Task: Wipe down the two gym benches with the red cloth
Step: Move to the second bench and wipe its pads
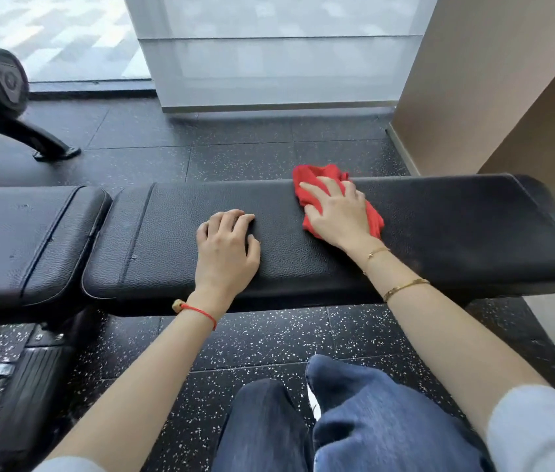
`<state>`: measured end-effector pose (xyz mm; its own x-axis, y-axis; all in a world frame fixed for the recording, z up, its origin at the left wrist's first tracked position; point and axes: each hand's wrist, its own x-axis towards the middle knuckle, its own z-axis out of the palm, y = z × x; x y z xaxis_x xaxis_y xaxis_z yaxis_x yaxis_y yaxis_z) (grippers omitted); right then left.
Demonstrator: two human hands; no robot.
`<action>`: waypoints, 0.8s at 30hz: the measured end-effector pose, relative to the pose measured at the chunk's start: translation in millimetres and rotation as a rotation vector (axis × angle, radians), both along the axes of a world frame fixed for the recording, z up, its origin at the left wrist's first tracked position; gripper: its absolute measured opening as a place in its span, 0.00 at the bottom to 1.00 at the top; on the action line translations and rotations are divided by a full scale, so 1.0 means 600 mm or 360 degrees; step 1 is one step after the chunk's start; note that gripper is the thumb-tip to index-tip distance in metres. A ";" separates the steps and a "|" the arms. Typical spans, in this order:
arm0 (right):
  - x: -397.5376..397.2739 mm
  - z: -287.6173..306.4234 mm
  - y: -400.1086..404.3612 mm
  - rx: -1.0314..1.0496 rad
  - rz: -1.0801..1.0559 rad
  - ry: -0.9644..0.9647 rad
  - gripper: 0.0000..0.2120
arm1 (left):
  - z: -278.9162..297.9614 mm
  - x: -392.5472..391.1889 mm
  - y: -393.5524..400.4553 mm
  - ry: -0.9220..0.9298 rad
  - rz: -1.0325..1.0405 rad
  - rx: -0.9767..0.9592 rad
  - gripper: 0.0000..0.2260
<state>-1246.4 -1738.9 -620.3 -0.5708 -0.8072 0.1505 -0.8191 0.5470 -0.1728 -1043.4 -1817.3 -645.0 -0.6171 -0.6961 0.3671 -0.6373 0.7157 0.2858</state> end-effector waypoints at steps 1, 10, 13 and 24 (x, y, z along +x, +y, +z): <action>0.023 0.000 -0.004 0.0013 0.0119 0.0016 0.23 | 0.000 0.000 0.000 -0.0006 0.0002 -0.0004 0.18; 0.024 -0.011 0.126 -0.0117 0.0327 0.0042 0.23 | 0.000 0.006 0.001 -0.0018 -0.0026 -0.0003 0.19; -0.055 -0.009 0.128 -0.0084 -0.0094 0.0035 0.22 | 0.000 0.006 0.002 -0.0030 -0.0023 0.0005 0.19; 0.059 -0.006 0.081 -0.0003 0.0310 0.0037 0.23 | 0.003 0.006 0.006 -0.0043 -0.0011 0.0016 0.20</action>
